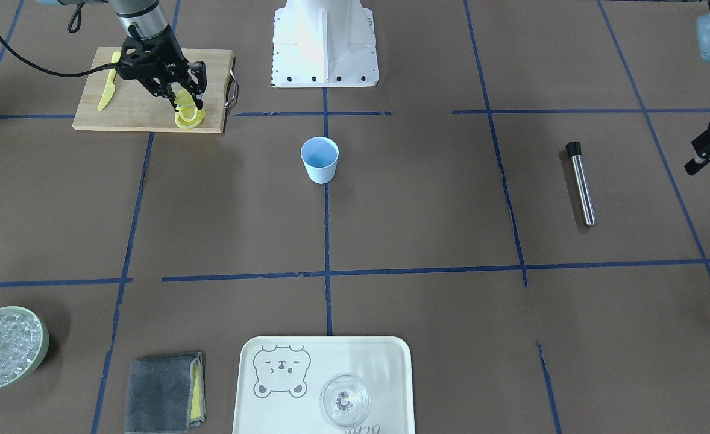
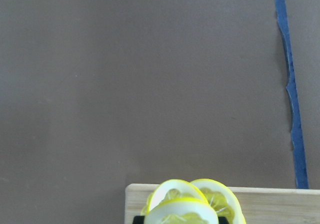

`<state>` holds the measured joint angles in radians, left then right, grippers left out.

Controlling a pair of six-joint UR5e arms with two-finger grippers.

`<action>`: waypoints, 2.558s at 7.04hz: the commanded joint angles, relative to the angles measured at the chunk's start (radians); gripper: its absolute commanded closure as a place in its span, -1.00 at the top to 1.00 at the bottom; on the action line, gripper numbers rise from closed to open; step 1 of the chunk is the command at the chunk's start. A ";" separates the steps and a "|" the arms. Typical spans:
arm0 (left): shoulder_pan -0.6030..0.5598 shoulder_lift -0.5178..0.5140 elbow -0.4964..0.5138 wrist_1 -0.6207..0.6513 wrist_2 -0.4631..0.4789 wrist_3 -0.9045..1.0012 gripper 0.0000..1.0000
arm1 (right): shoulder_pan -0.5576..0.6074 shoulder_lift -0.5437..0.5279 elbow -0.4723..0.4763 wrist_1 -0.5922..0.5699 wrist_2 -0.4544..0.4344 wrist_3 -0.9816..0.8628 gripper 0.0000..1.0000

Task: Squeeze lemon into cup
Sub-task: 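Carry the lemon slice over the blue cup and squeeze it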

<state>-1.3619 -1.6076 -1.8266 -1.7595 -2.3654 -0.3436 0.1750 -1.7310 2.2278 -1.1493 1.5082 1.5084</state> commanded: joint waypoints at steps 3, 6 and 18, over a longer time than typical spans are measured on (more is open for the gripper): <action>0.001 0.002 0.001 0.000 -0.002 0.000 1.00 | 0.202 0.116 0.151 -0.267 0.220 -0.007 0.09; 0.001 0.000 0.009 0.000 -0.003 0.002 1.00 | 0.259 0.635 -0.016 -0.635 0.261 -0.011 0.09; 0.001 0.002 0.058 -0.064 -0.008 0.002 1.00 | 0.205 0.939 -0.448 -0.619 0.198 -0.005 0.43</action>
<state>-1.3606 -1.6061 -1.7698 -1.8238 -2.3738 -0.3428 0.3810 -0.7883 1.7809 -1.7691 1.7061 1.5068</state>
